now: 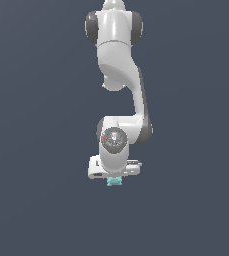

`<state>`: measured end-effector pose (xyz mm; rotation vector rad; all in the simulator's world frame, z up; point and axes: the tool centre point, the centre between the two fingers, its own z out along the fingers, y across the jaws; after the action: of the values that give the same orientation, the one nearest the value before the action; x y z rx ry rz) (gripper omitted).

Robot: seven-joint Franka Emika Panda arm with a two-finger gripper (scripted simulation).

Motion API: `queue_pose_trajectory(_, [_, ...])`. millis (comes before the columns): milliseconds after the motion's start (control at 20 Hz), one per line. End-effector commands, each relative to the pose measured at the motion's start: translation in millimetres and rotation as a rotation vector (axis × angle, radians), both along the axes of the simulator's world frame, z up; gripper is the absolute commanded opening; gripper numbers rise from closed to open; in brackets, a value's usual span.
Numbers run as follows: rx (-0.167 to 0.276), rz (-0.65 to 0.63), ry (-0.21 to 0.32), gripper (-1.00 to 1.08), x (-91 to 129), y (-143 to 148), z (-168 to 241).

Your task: Pick up the object and move it to a goal position.

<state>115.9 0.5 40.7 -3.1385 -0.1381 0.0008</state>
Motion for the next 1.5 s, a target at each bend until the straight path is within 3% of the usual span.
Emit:
queue_pose_trajectory(0, [0.0, 0.0, 0.0, -1.0, -3.7, -0.6, 0.5])
queue_pose_trajectory(400, [0.0, 0.0, 0.0, -1.0, -27.1, -4.4, 2.3])
queue_pose_trajectory(1450, [0.0, 0.0, 0.0, -1.0, -123.3, -20.7, 9.5])
